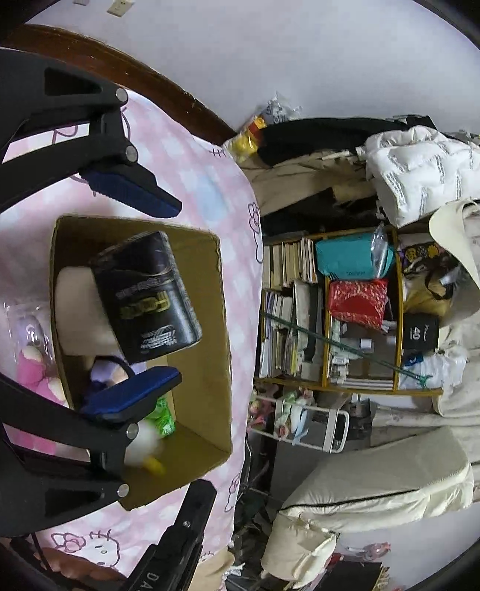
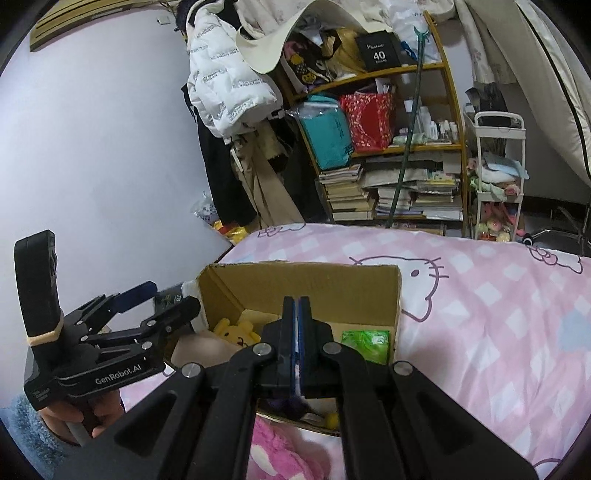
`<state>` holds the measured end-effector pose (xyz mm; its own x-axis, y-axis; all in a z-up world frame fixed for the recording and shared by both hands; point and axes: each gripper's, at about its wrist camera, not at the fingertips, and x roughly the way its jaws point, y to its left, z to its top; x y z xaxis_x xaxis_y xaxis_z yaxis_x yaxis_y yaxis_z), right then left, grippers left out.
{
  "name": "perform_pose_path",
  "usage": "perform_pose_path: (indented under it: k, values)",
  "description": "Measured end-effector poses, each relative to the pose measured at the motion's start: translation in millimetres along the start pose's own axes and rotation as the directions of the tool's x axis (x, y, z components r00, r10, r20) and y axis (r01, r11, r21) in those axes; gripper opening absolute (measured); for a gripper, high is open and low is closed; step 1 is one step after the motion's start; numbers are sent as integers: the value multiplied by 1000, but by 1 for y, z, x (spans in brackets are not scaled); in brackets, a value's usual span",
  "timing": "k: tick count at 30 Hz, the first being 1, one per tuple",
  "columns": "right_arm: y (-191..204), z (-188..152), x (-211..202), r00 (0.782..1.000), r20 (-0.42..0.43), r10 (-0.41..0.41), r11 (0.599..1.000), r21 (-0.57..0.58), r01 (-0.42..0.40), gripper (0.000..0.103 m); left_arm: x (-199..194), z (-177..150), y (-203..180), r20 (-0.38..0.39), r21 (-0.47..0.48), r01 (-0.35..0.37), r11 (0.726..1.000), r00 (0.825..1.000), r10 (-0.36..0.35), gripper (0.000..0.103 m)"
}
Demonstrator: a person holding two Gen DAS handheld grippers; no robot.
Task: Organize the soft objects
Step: 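Withdraw both tools and move them toward the pink bunny and bagged toy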
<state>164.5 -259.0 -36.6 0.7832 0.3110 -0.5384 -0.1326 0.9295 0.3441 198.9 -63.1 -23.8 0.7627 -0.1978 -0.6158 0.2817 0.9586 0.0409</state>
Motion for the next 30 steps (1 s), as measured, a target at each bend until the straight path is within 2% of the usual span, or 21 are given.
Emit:
perform_pose_path:
  k: [10,13,15,16,17,20,25,30]
  values:
    - [8,-5,-12,1000,-17,-19,999,-36,19,6,-30,-6,11,17,-25,-25,999,1000,26,96]
    - [11,-8,-18,999,-23,-39,998,-54,37,6,-42,-7,14,3,-53,-66,996,998,66,96]
    - [13,-10,-23,998,-28,-55,997,-60,53,11,-51,-9,13,-3,-34,-66,997,998,66,96]
    - [14,-11,-26,998,-30,-60,997,-59,59,24,-55,-10,11,2,-23,-73,997,997,73,96]
    - [15,-13,-31,998,-25,-65,996,-56,63,43,-60,-12,10,7,-11,-83,996,996,84,96]
    - [19,-18,-46,997,17,-78,996,-52,79,68,-75,-18,8,6,7,-89,996,996,89,96]
    - [27,-23,-64,994,44,-95,994,-42,97,94,-97,-27,12,3,-15,-87,996,996,87,96]
    - [32,-34,-79,992,53,-111,992,-48,113,101,-109,-41,14,-33,-21,-79,997,996,78,96]
